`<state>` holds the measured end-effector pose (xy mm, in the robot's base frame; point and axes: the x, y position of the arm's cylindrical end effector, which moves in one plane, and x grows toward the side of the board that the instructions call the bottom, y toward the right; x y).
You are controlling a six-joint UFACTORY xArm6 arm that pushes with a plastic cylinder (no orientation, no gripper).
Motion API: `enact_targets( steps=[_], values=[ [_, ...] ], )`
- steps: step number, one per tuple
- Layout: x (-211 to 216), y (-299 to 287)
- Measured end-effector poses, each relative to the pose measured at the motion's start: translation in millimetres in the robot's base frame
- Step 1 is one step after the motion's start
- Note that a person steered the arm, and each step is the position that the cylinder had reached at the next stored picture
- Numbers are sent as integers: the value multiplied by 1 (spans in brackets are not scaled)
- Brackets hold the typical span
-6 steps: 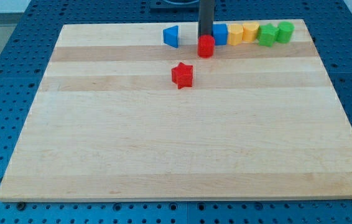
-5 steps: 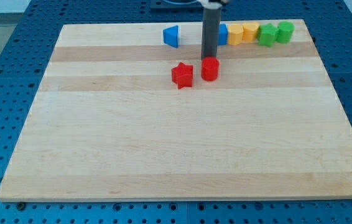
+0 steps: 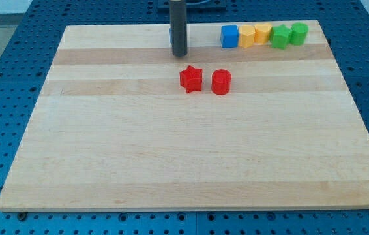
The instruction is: Push the red circle with red star towards the center right of the board
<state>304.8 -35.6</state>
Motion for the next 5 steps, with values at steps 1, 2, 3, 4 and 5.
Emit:
enact_targets(
  steps=[1,2,3,4,5],
  values=[
    [40,-3],
    [67,-3],
    [70,0],
    [76,36],
    [76,90]
  ],
)
